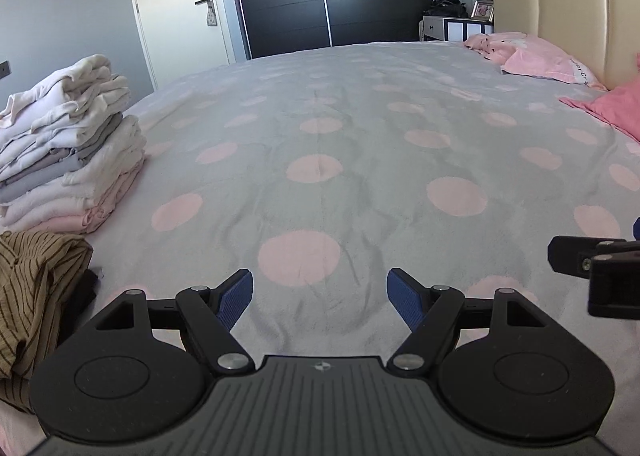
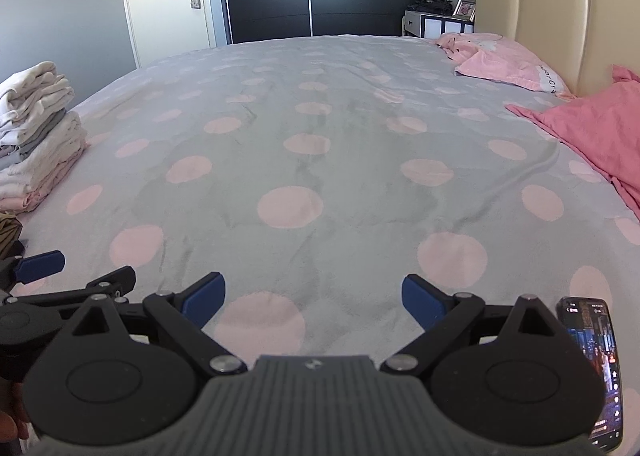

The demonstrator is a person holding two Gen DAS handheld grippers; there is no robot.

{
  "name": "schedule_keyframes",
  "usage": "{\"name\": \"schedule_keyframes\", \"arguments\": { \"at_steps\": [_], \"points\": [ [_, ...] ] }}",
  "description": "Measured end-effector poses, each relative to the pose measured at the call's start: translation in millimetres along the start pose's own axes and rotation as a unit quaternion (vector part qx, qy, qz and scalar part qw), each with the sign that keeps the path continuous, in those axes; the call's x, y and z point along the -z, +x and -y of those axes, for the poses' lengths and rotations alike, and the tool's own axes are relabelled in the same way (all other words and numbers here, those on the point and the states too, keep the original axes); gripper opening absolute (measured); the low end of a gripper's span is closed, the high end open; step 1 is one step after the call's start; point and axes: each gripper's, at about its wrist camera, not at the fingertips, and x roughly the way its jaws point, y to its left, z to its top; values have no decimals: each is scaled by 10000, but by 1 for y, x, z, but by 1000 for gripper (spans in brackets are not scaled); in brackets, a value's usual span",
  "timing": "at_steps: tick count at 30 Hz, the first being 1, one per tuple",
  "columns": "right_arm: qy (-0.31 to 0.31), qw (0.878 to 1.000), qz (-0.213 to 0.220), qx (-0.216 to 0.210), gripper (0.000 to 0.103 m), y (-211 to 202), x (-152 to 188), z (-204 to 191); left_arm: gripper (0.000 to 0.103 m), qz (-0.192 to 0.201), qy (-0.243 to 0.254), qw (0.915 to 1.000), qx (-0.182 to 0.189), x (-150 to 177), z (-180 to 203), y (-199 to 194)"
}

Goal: Fold clothes

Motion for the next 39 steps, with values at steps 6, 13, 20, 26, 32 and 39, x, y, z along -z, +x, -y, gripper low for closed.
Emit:
{"name": "schedule_keyframes", "arguments": {
  "at_steps": [6,13,20,26,32,39],
  "points": [
    [-76,10000,6,-59,96,6,0,-3,73,-197,8,9998,-60,-2,4,7],
    [-76,9998,127,-90,96,4,-2,-5,73,-278,-118,9995,12,-8,4,6],
    [-73,9996,267,-95,96,-4,-4,-9,73,-239,-187,9995,-21,-11,1,0],
    [-105,9988,448,-149,96,-16,-6,-10,73,-128,-221,9997,6,-16,-2,-11],
    [-188,9979,596,-173,96,-25,-7,-12,73,-67,-223,9997,21,-17,-5,-18],
    [-277,9971,686,-202,96,-32,-7,-14,73,58,-219,9997,9,-16,-6,-25]
  ]
}}
